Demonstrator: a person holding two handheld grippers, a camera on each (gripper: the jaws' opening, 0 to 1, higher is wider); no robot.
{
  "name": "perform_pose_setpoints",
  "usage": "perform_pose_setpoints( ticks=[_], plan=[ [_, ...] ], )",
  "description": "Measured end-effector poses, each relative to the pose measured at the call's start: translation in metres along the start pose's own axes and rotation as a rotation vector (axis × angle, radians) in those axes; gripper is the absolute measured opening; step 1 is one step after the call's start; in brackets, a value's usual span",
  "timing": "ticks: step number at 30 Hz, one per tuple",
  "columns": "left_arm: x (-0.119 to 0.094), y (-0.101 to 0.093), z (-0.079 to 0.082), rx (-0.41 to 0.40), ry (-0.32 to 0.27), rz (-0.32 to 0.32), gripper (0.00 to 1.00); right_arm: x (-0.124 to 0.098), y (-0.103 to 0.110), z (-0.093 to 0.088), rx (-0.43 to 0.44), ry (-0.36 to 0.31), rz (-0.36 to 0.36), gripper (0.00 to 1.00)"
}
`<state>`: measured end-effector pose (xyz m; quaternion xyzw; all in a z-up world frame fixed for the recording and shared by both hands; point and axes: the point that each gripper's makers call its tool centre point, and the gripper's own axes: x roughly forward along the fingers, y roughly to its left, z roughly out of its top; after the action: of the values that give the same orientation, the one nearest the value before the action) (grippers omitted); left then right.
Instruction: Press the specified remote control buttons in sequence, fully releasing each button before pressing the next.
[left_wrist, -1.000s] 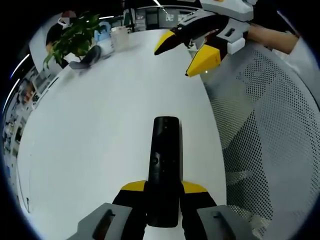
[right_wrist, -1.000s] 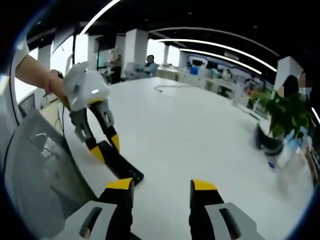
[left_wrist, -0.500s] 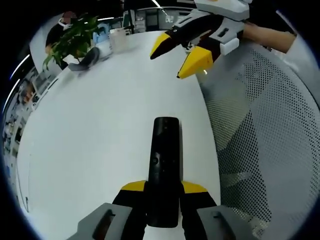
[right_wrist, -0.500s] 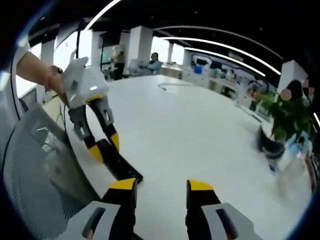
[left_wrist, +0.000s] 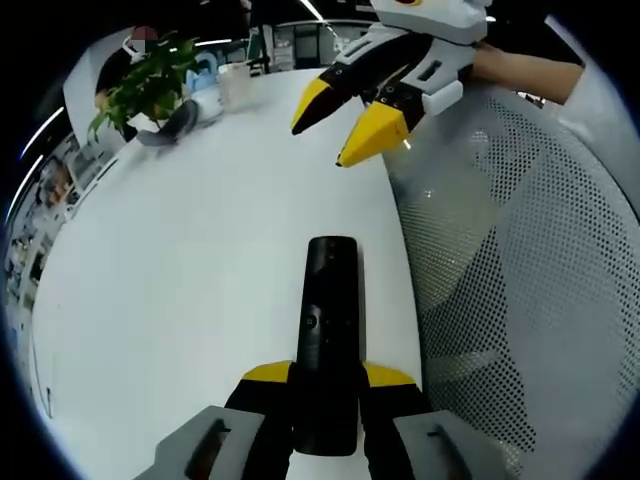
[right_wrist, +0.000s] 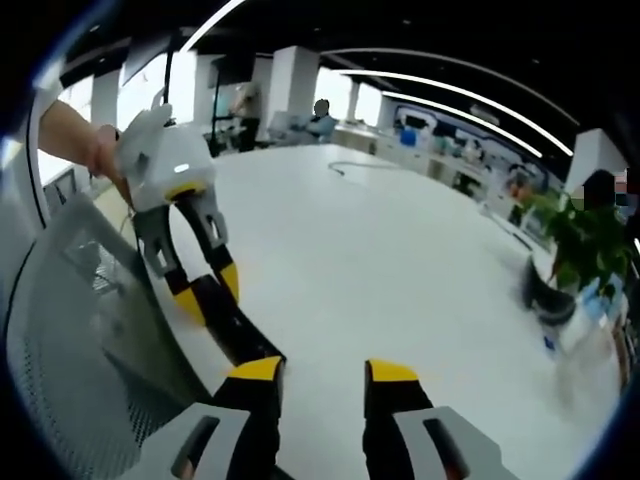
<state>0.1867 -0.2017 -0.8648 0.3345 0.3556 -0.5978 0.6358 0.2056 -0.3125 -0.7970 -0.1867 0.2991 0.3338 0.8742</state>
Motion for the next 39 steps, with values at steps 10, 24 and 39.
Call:
perform_pose_setpoints(
  ticks=[10,24,39],
  plan=[
    [0.000,-0.007,0.001,-0.016,-0.031,0.005,0.24,0.003,0.008,-0.004,-0.026,0.031,0.036,0.23],
    [0.000,-0.017,0.002,-0.034,-0.081,0.011,0.24,0.005,0.015,-0.008,-0.039,0.053,0.072,0.18],
    [-0.001,-0.023,0.003,-0.012,-0.172,-0.019,0.24,0.005,0.023,-0.007,-0.013,0.047,0.124,0.11]
  ],
)
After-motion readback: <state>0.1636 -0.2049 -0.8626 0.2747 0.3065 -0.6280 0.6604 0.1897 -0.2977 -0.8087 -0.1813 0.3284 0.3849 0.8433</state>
